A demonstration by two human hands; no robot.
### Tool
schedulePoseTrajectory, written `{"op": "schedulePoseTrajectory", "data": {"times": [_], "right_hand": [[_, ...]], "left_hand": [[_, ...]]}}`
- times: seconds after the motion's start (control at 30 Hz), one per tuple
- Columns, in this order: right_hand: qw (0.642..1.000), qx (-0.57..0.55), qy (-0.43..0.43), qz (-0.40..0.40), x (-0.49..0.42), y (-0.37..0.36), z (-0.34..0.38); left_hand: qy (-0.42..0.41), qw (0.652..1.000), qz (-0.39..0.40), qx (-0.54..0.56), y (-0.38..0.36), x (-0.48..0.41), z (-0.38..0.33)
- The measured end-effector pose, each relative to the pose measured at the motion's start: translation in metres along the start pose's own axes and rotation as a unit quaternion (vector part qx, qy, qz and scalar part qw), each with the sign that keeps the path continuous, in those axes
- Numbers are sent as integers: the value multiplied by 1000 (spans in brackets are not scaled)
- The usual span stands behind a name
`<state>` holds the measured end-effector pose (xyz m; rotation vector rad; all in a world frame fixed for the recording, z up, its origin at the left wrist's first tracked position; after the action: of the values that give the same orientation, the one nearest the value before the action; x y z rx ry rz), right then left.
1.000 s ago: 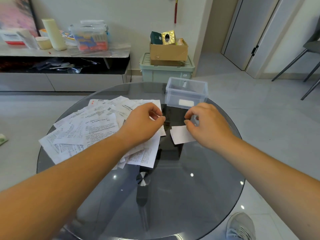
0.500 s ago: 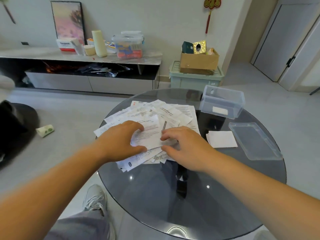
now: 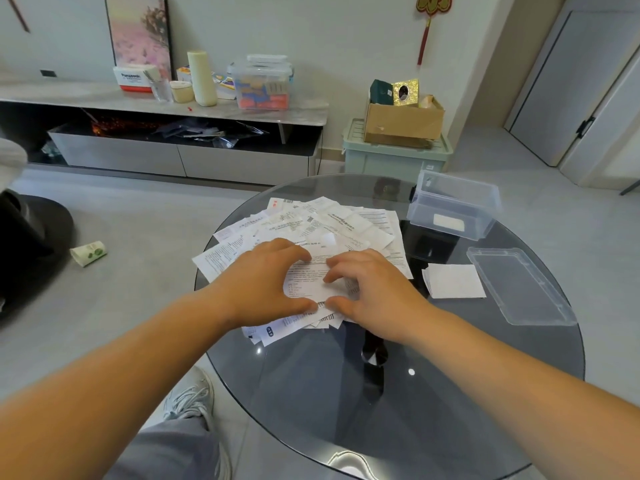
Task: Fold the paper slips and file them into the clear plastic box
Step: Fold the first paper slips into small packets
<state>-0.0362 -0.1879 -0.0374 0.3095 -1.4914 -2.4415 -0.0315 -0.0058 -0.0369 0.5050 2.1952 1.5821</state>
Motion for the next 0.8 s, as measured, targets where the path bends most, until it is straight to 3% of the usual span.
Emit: {"op": "schedulePoseTrajectory", "data": {"times": [0.23, 0.43, 0.6, 0.8], "right_hand": [[999, -32, 21, -30, 1, 2, -3], [995, -64, 48, -64, 27, 27, -2], [996, -9, 79, -40, 85, 32, -26], [998, 8, 51, 28, 133, 15, -62]], "left_hand": [[-3, 999, -25, 43, 5, 1, -3], [-64, 992, -91, 55, 26, 9, -39], [-156, 985, -17, 71, 1, 27, -91], [-163, 986, 24, 7, -34, 24, -107]]}}
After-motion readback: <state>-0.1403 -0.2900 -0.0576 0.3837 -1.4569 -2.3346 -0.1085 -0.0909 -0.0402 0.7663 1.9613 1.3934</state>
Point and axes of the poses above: each hand's wrist, its own x-axis away from the middle knuckle, its own y-axis out of the back of the hand, z = x × y, the point moved 4 cm from there along -x, towards the middle knuckle, and after that the axes turned 10 degrees about -y, right-handed, at the moved point
